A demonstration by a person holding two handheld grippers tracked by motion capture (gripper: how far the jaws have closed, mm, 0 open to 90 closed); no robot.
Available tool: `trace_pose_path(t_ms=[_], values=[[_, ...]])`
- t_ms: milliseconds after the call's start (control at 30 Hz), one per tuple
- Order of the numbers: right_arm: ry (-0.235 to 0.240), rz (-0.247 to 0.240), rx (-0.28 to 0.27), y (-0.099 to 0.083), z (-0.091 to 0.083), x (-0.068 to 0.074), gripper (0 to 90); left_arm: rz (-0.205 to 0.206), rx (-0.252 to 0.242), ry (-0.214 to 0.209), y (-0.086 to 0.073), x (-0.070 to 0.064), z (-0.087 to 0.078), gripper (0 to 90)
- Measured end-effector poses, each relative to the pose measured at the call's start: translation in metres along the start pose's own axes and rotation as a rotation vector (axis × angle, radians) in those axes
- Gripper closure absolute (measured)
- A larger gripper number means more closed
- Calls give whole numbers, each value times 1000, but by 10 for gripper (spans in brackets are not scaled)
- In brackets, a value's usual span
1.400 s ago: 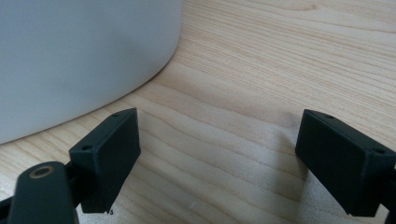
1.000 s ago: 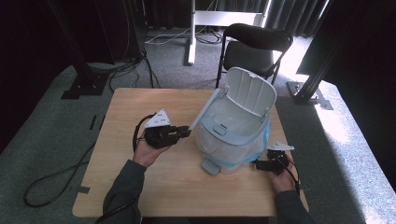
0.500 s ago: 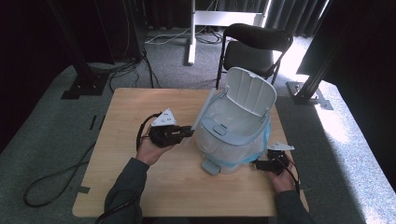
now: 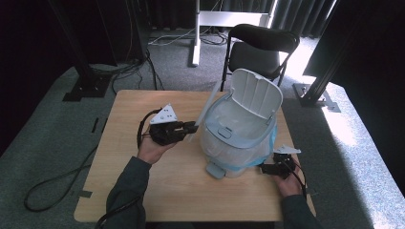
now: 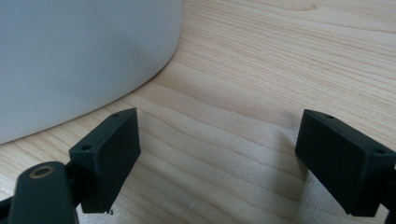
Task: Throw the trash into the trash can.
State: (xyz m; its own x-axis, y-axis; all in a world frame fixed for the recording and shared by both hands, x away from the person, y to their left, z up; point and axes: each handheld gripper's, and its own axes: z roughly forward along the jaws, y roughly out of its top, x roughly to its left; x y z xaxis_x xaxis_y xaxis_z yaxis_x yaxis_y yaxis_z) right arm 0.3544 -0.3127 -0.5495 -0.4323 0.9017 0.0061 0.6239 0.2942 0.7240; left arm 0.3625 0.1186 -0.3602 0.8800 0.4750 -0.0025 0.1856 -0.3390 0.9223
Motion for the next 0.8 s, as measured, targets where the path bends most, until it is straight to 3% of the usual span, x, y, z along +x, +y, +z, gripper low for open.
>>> trace_pose_path(t_ms=[467,800], values=[[0,0,0,0,0,0,129,28,-17,6,24,1,-1,790],[0,-1,0,0,0,0,129,54,-41,40,42,3,-4,789]])
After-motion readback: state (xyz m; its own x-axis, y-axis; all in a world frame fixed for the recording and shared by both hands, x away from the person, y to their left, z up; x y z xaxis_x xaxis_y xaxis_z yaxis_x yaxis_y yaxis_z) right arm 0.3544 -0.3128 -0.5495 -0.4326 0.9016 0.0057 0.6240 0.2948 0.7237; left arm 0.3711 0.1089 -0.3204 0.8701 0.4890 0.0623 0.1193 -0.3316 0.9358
